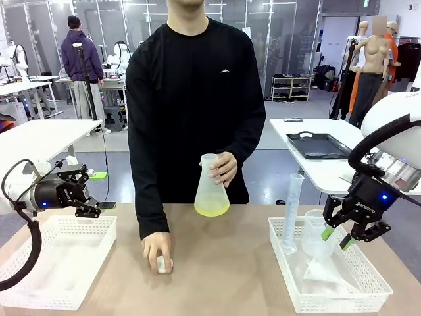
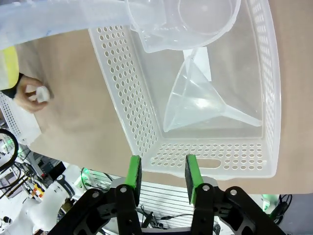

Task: Prepare the solutions needed for the experiment.
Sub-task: When the human places the Big flask in the center of the table, pick up the Big flask and place it in the left Organizing basket.

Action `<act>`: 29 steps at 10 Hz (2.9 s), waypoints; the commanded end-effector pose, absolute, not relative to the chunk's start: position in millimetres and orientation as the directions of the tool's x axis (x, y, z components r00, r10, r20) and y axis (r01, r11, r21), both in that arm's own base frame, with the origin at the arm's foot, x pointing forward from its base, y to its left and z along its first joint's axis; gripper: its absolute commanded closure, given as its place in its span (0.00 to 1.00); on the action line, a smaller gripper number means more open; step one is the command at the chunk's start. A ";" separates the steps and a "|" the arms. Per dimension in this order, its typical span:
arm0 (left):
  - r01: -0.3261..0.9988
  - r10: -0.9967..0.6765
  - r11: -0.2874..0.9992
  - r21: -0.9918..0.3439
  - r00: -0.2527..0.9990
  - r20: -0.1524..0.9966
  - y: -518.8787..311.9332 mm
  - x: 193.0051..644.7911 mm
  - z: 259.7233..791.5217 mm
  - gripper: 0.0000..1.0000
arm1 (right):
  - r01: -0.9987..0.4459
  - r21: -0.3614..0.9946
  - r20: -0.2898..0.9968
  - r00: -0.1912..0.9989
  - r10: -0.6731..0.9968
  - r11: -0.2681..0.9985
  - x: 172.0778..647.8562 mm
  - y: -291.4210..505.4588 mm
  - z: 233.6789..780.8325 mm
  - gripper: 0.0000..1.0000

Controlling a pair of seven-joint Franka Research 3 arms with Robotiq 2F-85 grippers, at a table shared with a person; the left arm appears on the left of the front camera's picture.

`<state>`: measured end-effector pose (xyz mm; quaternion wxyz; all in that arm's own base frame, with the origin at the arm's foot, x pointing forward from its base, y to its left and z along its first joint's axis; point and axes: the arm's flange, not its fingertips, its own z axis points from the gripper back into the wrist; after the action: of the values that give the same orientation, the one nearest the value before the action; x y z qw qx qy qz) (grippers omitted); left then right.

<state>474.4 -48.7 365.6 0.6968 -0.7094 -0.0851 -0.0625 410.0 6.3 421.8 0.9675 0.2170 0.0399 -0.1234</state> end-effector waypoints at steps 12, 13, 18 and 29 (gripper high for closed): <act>0.217 0.044 -0.023 -0.976 0.975 0.216 -50.4 473.3 368.9 0.00 | 0.073 0.971 -0.058 0.996 -0.071 0.227 417.2 16.1 377.9 0.53; 0.217 0.044 -0.023 -0.976 0.975 0.216 -50.4 473.3 368.9 0.00 | 0.071 0.979 -0.059 0.996 -0.067 0.192 417.2 18.3 376.8 0.53; 0.217 0.044 -0.023 -0.976 0.975 0.216 -50.4 473.3 368.9 0.00 | 0.056 0.992 -0.049 0.997 -0.066 0.115 419.2 24.7 369.0 0.53; 0.217 0.044 -0.023 -0.976 0.975 0.216 -50.4 473.3 368.9 0.00 | 0.093 0.991 -0.086 0.994 -0.071 0.098 416.9 24.0 369.8 0.53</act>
<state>474.4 -48.7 365.6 0.6968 -0.7094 -0.0851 -0.0626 418.3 24.2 368.4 0.7356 0.6749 0.0121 -0.0570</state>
